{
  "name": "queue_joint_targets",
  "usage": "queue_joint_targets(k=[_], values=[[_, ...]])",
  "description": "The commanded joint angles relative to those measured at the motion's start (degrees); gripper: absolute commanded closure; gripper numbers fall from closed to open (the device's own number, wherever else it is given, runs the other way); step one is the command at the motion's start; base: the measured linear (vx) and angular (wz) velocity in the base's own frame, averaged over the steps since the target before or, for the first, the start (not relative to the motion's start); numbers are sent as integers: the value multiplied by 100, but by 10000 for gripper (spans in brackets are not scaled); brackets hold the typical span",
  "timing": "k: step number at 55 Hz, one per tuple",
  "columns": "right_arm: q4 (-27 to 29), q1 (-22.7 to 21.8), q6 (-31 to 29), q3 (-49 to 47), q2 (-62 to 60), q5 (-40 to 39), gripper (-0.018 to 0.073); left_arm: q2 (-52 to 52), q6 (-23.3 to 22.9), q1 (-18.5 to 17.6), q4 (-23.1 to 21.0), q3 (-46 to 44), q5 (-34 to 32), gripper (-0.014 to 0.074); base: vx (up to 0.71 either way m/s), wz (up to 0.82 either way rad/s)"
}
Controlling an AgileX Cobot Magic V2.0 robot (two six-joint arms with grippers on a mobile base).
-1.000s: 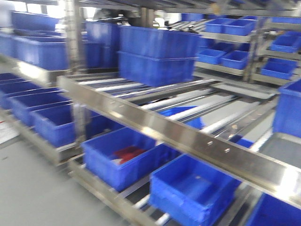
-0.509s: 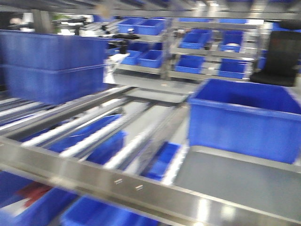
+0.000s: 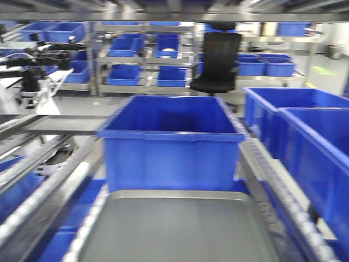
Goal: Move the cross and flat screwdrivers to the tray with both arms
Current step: 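Hold both screwdrivers while the base drives to the shelf station, then lower both held screwdrivers onto the grey metal tray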
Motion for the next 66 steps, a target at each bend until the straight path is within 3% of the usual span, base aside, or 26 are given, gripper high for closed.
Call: queue_joint_targets(k=[1, 66], values=[[35, -8, 13, -159, 54, -551, 567, 44, -17, -16, -24, -162, -544, 594, 13, -50], [85, -8, 13, -159, 54, -574, 567, 82, -17, -16, -24, -162, -543, 594, 2, -5]])
